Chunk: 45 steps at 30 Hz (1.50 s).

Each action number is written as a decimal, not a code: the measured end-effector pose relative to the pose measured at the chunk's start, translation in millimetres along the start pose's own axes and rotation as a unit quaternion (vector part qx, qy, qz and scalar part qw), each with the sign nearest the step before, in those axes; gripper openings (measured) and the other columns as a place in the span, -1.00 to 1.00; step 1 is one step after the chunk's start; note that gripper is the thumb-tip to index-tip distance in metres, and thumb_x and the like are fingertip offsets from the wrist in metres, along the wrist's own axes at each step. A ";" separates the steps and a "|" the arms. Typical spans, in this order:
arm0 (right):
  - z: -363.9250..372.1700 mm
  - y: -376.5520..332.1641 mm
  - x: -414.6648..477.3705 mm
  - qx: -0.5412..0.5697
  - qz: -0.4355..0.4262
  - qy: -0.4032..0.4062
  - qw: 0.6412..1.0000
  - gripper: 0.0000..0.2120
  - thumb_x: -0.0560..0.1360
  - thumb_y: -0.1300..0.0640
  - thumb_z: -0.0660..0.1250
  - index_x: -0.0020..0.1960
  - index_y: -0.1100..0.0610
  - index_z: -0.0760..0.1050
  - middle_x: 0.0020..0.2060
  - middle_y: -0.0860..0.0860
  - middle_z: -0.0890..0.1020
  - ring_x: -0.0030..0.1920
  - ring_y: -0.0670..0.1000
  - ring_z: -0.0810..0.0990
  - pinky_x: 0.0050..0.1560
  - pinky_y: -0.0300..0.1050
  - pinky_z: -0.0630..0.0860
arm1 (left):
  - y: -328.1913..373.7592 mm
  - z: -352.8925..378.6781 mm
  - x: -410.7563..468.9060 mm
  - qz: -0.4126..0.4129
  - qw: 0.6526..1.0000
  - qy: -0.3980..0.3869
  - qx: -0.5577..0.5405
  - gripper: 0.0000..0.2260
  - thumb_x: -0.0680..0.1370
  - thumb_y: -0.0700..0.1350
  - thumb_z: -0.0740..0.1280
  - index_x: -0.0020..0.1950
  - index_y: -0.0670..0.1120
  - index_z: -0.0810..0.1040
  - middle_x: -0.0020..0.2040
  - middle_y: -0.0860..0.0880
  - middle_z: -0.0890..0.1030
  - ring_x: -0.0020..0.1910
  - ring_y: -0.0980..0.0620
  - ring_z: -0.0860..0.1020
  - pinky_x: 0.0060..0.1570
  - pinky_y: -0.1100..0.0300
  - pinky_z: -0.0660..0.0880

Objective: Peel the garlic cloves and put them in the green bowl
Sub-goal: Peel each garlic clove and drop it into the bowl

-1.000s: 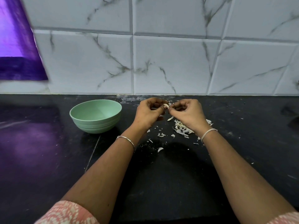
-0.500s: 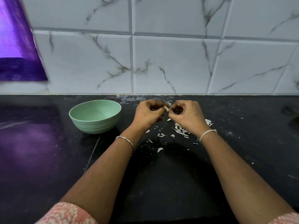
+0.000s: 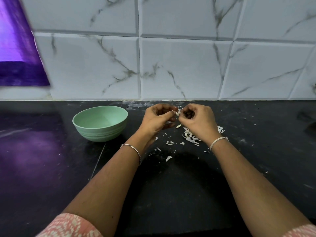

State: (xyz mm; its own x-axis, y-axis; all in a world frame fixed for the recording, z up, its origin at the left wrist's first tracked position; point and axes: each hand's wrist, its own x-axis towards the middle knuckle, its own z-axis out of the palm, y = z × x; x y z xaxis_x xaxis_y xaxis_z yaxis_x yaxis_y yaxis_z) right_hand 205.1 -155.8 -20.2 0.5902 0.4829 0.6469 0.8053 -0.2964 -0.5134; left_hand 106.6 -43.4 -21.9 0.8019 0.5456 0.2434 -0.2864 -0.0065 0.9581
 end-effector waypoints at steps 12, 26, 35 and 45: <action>-17.5 27.0 10.7 -0.088 0.062 -0.111 0.988 -0.89 0.49 0.05 0.43 -0.01 0.01 0.68 0.15 0.04 0.47 0.12 0.02 0.50 0.14 -0.13 0.42 | -3.4 -4.5 2.4 -0.018 0.999 0.003 -0.032 -0.89 0.48 -0.30 0.44 -0.05 -0.15 0.56 -0.22 -0.07 0.67 -0.24 0.01 0.64 -0.03 0.00 0.60; -5.4 11.1 6.6 0.154 0.065 -0.087 0.982 -0.95 0.44 0.12 0.49 -0.11 0.07 0.66 -0.24 -0.02 0.70 -0.22 -0.03 0.64 -0.11 -0.14 0.57 | -6.3 -3.8 4.1 -0.011 1.000 0.010 -0.011 -0.92 0.54 -0.28 0.38 0.01 -0.18 0.61 -0.23 -0.05 0.64 -0.29 0.10 0.62 -0.13 0.16 0.62; -1.8 5.0 3.5 0.059 0.021 -0.056 0.997 -0.96 0.43 0.15 0.46 -0.13 0.08 0.69 -0.31 -0.08 0.69 -0.26 -0.10 0.65 -0.15 -0.18 0.60 | -6.6 -3.3 3.9 -0.006 1.000 -0.001 -0.011 -0.89 0.50 -0.33 0.40 -0.01 -0.20 0.63 -0.21 -0.08 0.66 -0.26 0.10 0.62 -0.10 0.23 0.60; -0.7 3.2 1.4 0.006 -0.028 -0.041 0.999 -0.94 0.40 0.16 0.43 -0.20 0.02 0.63 -0.35 -0.10 0.64 -0.30 -0.07 0.61 -0.18 -0.10 0.58 | -5.8 -1.6 2.0 -0.006 1.000 -0.004 0.011 -0.80 0.44 -0.38 0.45 0.01 -0.18 0.63 -0.22 -0.04 0.64 -0.24 0.09 0.61 -0.07 0.22 0.60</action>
State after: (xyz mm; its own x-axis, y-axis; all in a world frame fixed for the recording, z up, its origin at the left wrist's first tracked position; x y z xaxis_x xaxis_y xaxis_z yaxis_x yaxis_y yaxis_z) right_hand 208.5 -156.6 -20.5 0.5374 0.5648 0.6263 0.8358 -0.2573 -0.4850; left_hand 109.0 -41.0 -27.3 0.8092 0.5395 0.2327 -0.2655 -0.0177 0.9640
